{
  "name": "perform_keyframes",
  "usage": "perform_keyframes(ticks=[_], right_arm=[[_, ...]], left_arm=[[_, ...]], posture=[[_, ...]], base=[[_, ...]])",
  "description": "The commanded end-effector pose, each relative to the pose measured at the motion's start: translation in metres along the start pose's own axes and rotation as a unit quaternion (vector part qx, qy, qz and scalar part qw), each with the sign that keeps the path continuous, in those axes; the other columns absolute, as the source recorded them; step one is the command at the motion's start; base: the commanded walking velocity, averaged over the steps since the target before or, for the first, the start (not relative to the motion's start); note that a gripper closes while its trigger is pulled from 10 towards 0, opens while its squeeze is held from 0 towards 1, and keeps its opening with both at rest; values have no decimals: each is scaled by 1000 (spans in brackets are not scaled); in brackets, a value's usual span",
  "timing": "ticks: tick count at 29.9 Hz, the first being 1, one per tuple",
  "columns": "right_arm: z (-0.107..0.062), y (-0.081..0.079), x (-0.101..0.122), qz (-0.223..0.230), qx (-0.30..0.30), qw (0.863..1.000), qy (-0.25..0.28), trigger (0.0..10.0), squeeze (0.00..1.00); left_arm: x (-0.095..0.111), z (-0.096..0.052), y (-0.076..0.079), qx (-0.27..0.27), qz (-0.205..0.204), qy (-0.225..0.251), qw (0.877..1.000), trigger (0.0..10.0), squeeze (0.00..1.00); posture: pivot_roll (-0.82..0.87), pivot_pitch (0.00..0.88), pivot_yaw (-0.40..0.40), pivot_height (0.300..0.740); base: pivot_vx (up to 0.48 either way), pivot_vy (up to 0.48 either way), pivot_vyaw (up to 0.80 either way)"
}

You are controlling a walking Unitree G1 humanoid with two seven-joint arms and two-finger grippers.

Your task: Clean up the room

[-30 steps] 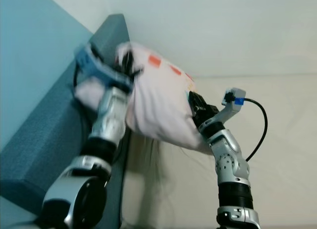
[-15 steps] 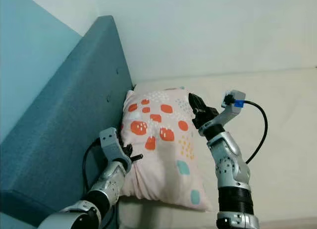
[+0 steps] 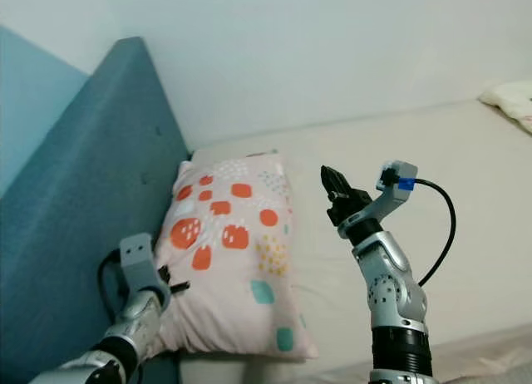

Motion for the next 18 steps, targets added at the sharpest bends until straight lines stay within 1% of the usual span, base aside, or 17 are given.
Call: perform_keyframes(ticks=[1,2,3,4,6,11,13,16,18], right_arm=[[-1,-5,-15,-1,5,999,-32,10000,0],[-2,-4,-20,-7,3,999,-45,10000,0],[-2,-4,-20,-7,3,999,-45,10000,0],[-2,-3,-24,-15,-1,998,-59,10000,0],[-4,0,-32,-27,-8,996,-80,10000,0],[-5,1,-33,-29,-8,996,-84,10000,0],[-5,1,-36,-29,-10,995,-92,10000,0],[-5,2,-38,-31,-11,995,-98,10000,0],[-6,4,-41,-34,-14,994,-107,10000,0]], left_arm=[[-22,-6,-45,57,-13,-45,997,10000,0],[-27,-8,-48,55,-8,-55,997,10000,0],[-27,-8,-48,55,-8,-55,997,10000,0],[-31,-9,-49,52,-4,-63,997,10000,0],[-44,-13,-53,43,2,-91,995,10000,0],[-54,-17,-60,39,7,-110,993,10000,0],[-56,-19,-66,41,2,-113,993,10000,0],[-58,-21,-69,35,-6,-120,992,10000,0],[-59,-21,-63,5,-43,-128,991,10000,0]], posture=[[-97,149,101,740],[-95,150,99,740],[-95,150,99,740],[-95,150,99,740],[-91,152,101,740],[-89,151,102,740],[-87,152,104,740],[-88,152,104,740],[-86,150,102,740]], base=[[0,0,0],[0,0,0],[0,0,0],[0,0,0],[0,0,0],[0,0,0],[0,0,0],[0,0,0],[0,0,0]])
Point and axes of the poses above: a point about 5 cm out from each wrist's last joint towards the gripper, its own z axis pointing out of the wrist towards the gripper, its own x axis along the axis of the wrist's last joint, y = z × x, the point moved 5 cm from there along z, pointing out of the wrist towards the gripper, and after that the axes turned 7 degrees about -z, right-handed, at the moved point
